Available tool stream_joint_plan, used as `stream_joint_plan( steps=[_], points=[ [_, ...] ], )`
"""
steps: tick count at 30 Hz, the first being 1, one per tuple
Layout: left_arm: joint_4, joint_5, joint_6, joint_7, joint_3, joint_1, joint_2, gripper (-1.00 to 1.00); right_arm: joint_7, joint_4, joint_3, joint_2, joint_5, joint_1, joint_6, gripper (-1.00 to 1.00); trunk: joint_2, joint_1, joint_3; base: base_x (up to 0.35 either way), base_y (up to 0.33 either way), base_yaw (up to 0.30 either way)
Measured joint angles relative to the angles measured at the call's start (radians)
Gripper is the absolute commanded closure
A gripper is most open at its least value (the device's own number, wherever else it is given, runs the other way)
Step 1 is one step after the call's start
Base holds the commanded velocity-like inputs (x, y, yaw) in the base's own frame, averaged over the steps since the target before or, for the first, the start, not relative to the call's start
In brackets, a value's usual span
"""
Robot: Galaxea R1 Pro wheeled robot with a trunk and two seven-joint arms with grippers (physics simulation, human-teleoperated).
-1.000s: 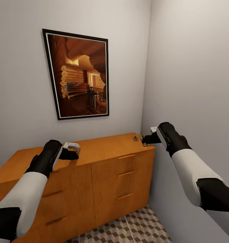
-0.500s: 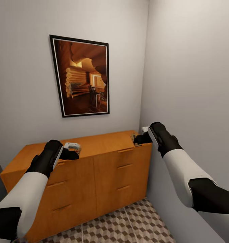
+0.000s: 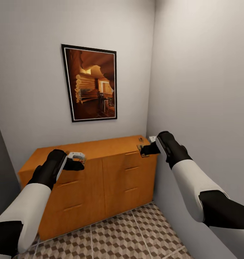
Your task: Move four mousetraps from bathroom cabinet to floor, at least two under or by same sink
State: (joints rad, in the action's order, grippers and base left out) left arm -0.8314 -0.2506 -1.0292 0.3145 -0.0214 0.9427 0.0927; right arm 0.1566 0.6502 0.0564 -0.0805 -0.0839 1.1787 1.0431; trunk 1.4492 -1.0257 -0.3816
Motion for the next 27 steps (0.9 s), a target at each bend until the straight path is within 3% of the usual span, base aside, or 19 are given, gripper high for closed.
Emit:
stream_joint_plan(
  steps=[8,17,24,27],
  points=[
    [0.002,0.007,0.003,-0.005,-0.001,0.0,-0.002,1.0,0.001,-0.001,0.0,0.006,0.0,-0.068,-0.099,1.0,0.0,0.0,0.0,-0.344,0.0,0.0],
    [0.012,0.015,0.007,-0.009,-0.002,-0.003,-0.014,1.0,0.0,-0.002,0.0,0.01,0.001,-0.132,-0.161,1.0,0.0,0.0,0.0,-0.345,0.0,0.0],
    [0.04,0.017,0.073,-0.021,-0.005,-0.027,-0.026,1.0,-0.001,-0.002,-0.001,0.013,0.001,-0.198,-0.197,1.0,0.0,0.0,0.0,-0.345,0.0,0.0],
    [0.108,0.022,0.123,-0.075,-0.007,-0.048,-0.043,1.0,-0.001,-0.003,-0.001,0.014,0.0,-0.234,-0.213,1.0,0.0,0.0,0.0,-0.345,0.0,0.0]
  ],
)
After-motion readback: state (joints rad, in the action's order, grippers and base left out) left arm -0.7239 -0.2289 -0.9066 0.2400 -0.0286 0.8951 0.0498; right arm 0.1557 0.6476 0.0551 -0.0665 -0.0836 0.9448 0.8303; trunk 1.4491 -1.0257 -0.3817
